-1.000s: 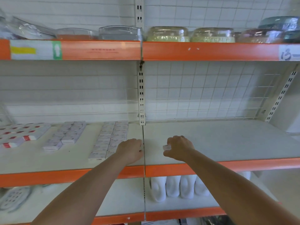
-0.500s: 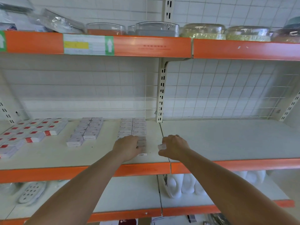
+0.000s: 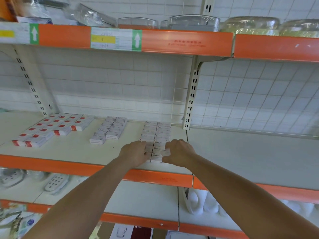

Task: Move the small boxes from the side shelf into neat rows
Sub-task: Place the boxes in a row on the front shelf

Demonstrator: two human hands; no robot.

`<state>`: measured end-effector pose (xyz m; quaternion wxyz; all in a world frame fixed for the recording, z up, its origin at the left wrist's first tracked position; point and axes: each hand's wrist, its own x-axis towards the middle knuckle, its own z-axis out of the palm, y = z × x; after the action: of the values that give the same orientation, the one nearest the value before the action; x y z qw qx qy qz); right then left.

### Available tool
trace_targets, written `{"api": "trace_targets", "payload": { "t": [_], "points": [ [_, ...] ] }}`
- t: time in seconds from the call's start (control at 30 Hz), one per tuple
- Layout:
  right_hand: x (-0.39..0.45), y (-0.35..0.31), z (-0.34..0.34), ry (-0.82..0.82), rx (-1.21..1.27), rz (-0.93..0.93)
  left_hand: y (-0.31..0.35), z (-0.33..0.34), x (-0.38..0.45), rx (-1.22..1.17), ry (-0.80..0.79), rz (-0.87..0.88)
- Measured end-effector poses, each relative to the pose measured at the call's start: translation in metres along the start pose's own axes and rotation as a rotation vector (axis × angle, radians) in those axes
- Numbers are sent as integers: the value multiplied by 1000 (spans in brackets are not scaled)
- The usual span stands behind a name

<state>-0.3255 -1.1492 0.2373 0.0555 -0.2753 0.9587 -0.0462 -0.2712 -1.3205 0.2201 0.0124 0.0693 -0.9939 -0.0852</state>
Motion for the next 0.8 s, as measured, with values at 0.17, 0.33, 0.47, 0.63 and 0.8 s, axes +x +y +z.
{"api": "trace_targets", "payload": {
  "t": [0.17,0.33,0.47,0.63,0.8],
  "points": [
    [8,-11,1,16,9,-61,-4,2,-3,18,-6,-40],
    [13,-22,3,9,-9,-70,-15,-1,-3,16,2,-28],
    [14,-31,5,12,-1,-49,-34,-4,-4,3,-8,-3],
    [11,-49,8,9,-6,20,-64,-8,-3,21,-23,63],
    [4,-66,14,30,-6,107,-88,-9,2,45,-36,144]
  ]
}}
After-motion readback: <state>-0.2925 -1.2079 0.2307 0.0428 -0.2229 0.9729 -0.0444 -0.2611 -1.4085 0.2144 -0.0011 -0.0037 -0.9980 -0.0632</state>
